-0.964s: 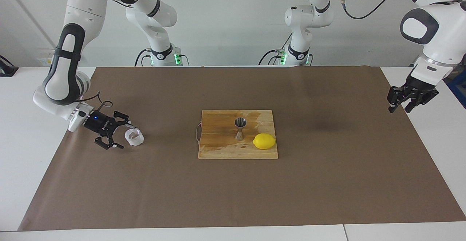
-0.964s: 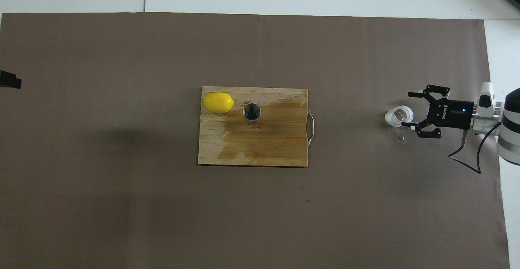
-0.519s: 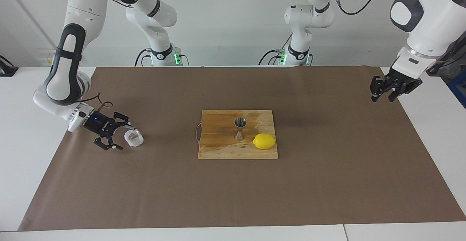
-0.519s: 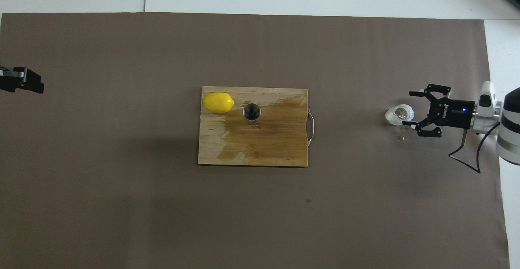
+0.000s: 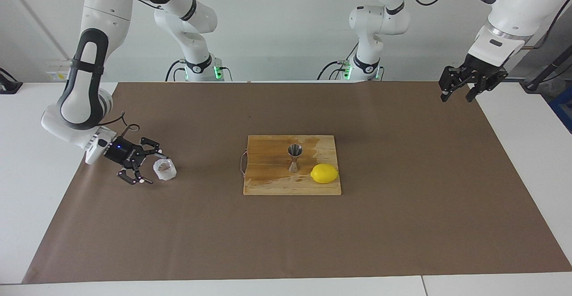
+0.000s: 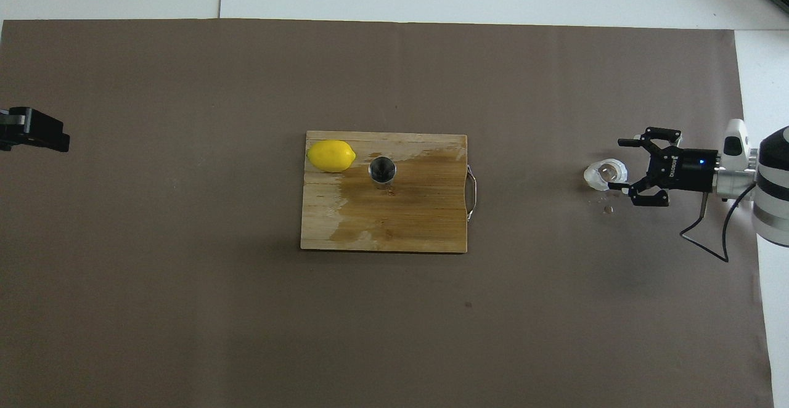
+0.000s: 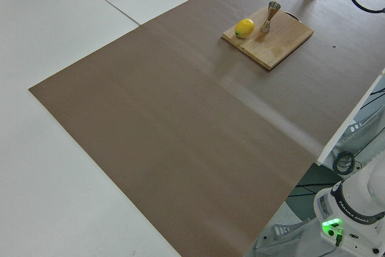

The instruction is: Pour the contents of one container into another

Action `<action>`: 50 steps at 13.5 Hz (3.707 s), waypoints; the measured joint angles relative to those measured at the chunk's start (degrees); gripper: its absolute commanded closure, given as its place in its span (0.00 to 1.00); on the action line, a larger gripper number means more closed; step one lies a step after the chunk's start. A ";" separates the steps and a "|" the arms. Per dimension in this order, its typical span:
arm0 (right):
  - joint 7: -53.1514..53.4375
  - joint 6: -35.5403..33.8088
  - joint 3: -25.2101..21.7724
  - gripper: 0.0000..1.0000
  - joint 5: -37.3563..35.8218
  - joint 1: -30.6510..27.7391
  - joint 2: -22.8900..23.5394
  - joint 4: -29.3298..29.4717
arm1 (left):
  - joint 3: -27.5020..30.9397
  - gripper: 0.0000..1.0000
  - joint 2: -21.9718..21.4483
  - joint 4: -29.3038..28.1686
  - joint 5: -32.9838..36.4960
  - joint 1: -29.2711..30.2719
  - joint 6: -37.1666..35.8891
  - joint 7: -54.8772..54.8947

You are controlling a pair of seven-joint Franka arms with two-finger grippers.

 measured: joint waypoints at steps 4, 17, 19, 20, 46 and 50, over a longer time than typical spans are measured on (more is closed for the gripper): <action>5.09 -0.10 0.97 0.00 -1.72 0.02 -2.00 0.61 | -0.37 0.24 -0.69 -3.84 0.00 -0.25 3.44 -1.21; 1.61 4.99 1.29 0.00 -3.56 0.02 -2.45 -4.03 | -0.96 0.00 -1.78 -7.73 0.00 -0.24 7.43 -0.38; 1.61 4.99 1.72 0.01 -3.55 0.02 -2.45 -4.04 | -0.93 0.00 -1.79 -7.76 0.00 -0.24 7.37 -0.41; 1.61 4.99 2.05 0.01 -3.54 0.03 -2.45 -4.04 | -0.88 0.00 -1.83 -7.77 0.00 -0.22 7.34 -0.44; -1.75 5.39 2.46 0.53 -3.56 -0.33 -2.92 -5.32 | -0.50 0.00 -2.14 -7.87 0.00 -0.12 7.27 -0.51; -1.76 6.14 2.46 0.63 -3.56 -0.28 -2.99 -5.31 | -0.50 0.00 -2.14 -7.87 0.00 -0.12 7.27 -0.51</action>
